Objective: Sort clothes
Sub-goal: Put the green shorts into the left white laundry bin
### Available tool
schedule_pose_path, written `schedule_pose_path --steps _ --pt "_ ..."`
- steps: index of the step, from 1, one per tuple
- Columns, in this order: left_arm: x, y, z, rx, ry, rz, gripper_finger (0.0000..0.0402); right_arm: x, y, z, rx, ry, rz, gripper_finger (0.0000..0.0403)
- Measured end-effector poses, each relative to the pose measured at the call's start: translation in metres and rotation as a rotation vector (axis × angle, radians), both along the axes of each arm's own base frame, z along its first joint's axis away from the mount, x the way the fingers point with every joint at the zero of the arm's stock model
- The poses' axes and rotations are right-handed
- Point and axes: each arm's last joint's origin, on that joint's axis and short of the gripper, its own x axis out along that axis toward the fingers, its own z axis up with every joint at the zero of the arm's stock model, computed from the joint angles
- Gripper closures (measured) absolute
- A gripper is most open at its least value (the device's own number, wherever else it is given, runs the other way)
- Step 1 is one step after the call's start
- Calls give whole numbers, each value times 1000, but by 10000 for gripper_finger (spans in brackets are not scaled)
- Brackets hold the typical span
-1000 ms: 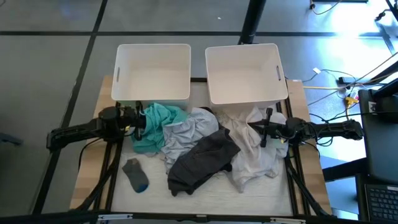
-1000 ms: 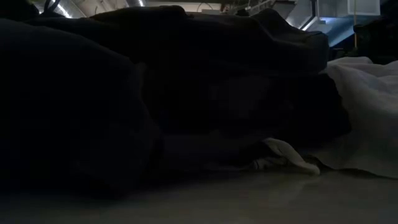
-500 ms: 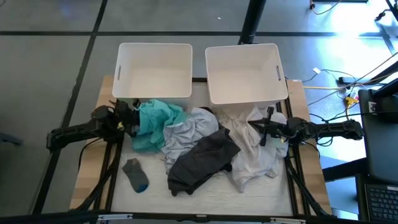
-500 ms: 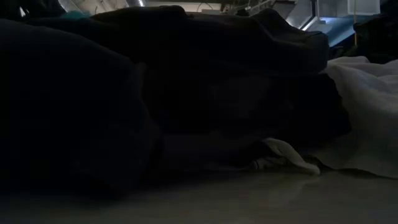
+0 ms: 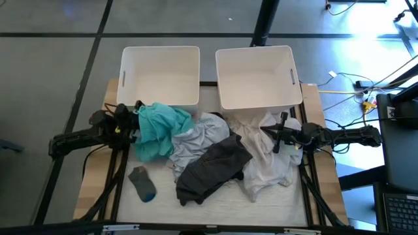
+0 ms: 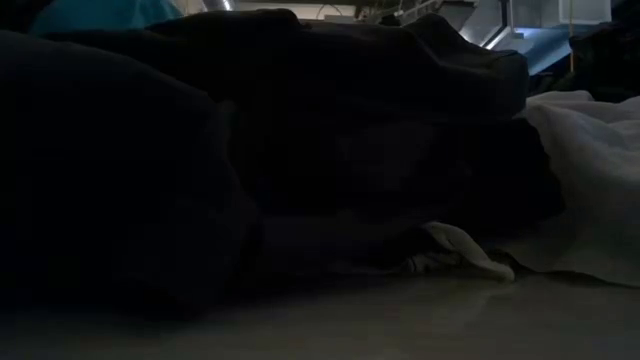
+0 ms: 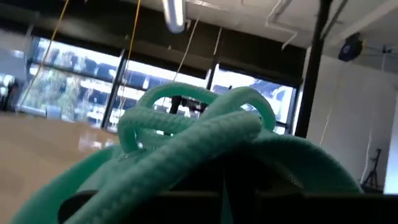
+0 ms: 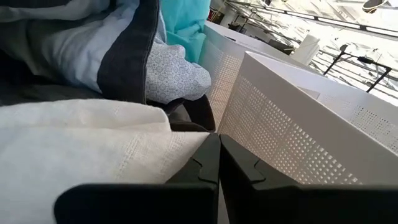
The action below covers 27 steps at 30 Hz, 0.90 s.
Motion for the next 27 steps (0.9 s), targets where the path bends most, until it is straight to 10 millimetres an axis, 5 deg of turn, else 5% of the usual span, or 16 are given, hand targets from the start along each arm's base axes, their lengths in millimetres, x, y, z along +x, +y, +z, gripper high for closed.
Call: schedule_pose_path --steps 5,13,22,27 --pt "-3 -1 26 76 63 28 385 0 0 1 -12 -2 0 393" --pt "16 4 71 124 242 76 273 0 -1 1 -28 -7 -26 393" --pt "49 14 129 41 791 71 222 0 -1 1 -51 -1 -28 393" --pt "73 13 136 -39 1047 2 221 0 -1 1 -51 1 -28 393"
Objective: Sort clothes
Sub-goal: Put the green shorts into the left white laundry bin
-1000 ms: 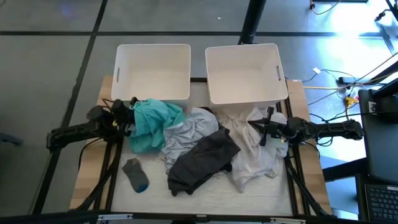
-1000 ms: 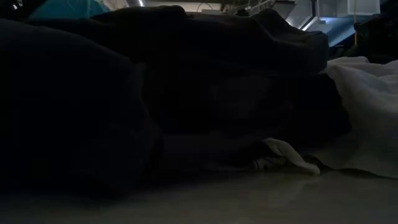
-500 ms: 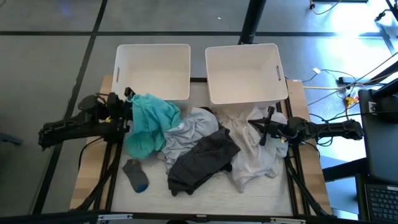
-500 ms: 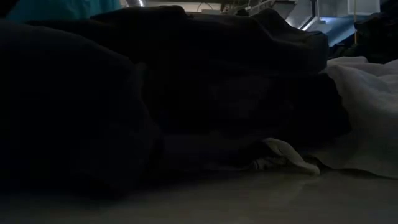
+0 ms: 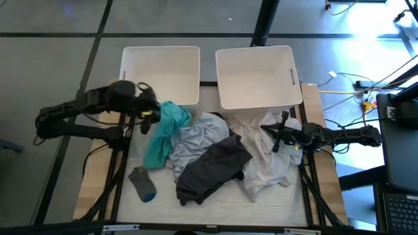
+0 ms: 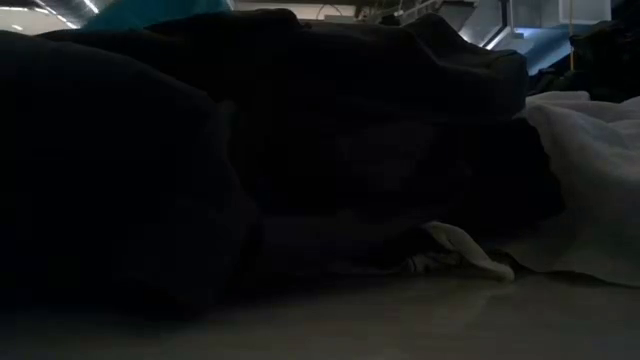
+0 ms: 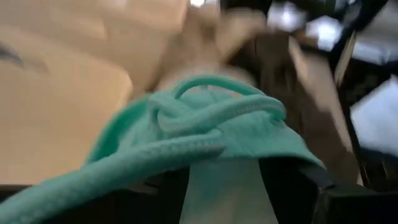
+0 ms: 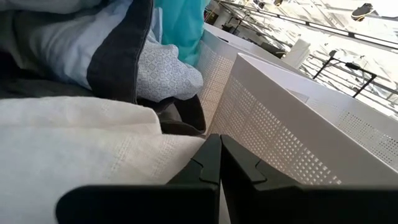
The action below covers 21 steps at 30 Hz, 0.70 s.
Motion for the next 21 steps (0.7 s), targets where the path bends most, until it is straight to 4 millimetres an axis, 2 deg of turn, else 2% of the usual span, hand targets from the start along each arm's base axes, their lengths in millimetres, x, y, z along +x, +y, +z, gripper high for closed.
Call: schedule_pose_path --steps 4,7,11,15,18,21 --pt "4 -1 -2 -116 231 43 221 0 0 0 0 2 -1 393" --pt "0 -2 1 -202 343 109 221 0 0 0 -3 3 -1 393" --pt "-4 -5 2 -283 378 160 221 0 0 0 -4 3 -1 393" --pt "1 -13 -5 -317 387 157 221 0 0 -1 -5 9 -1 393" --pt "11 -19 -17 -288 386 155 221 0 0 -1 -25 18 0 393" --pt "20 -23 -29 -185 417 170 221 0 0 -1 -48 24 -4 393"
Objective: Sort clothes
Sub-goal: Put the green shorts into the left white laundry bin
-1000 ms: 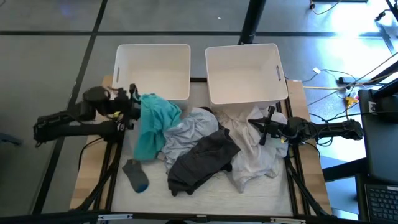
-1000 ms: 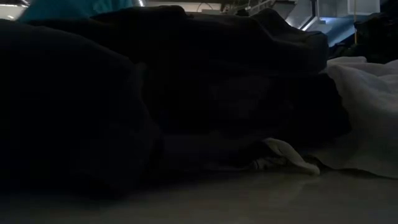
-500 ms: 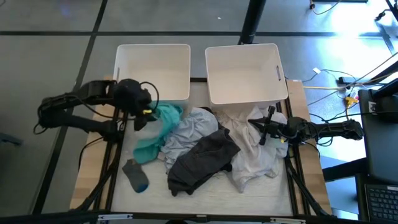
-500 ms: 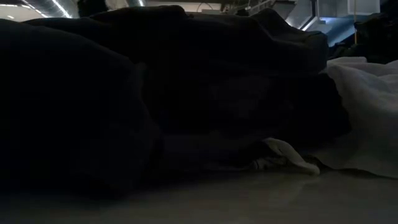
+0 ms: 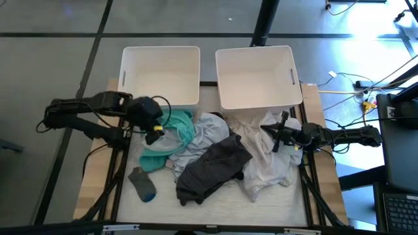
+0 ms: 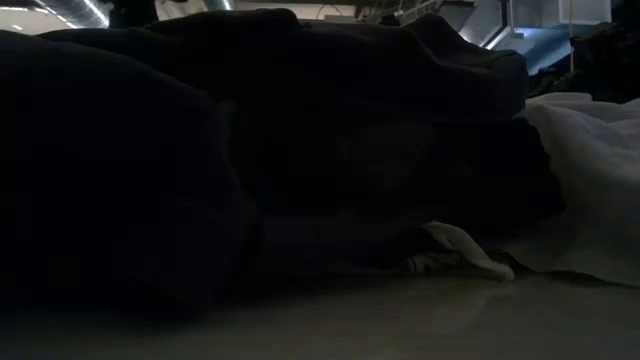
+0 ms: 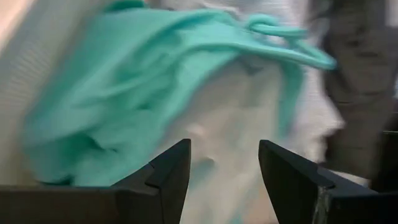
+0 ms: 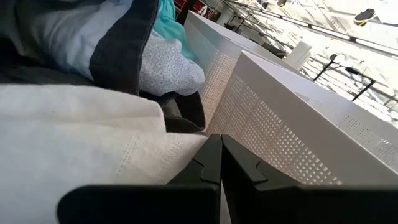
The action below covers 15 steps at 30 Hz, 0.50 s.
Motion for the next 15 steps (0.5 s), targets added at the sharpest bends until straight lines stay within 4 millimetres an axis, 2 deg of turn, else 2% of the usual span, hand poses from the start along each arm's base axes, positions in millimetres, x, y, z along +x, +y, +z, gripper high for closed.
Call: schedule_pose_path --steps 4,9,15 --pt "8 -1 -15 155 64 27 221 0 0 0 -11 2 -3 393" --pt "26 -1 -39 239 87 -25 221 0 0 0 -11 7 -3 393" --pt "47 -3 -71 214 104 -105 221 0 0 0 -11 7 -2 393"
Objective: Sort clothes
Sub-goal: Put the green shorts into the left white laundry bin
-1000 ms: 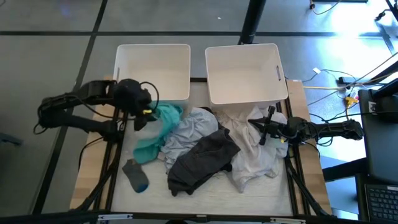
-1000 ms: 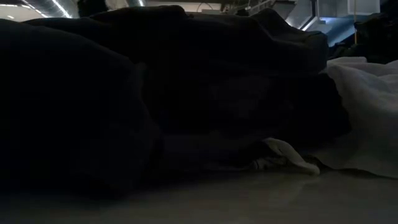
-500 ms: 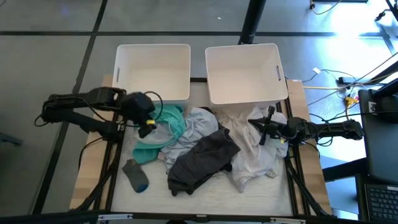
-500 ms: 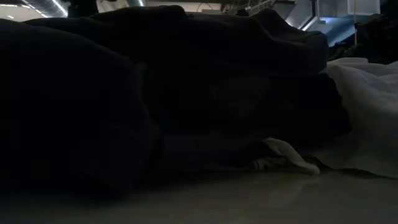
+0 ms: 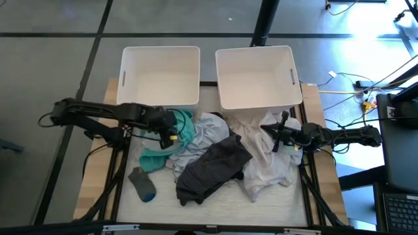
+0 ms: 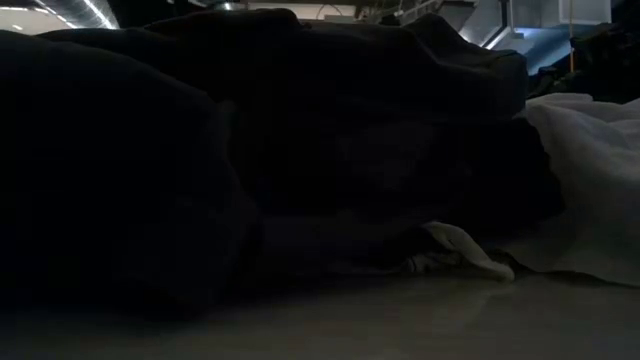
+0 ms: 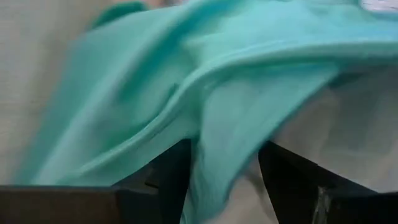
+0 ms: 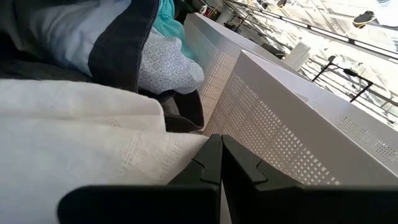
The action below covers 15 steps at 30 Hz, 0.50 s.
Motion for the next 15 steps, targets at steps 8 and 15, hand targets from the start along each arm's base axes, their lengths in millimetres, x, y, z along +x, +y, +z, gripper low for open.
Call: schedule_pose_path --steps 8,15 --pt "14 4 -49 158 96 -15 221 0 0 0 0 0 0 393" --pt "24 9 -91 202 158 17 245 0 0 0 0 0 0 393"
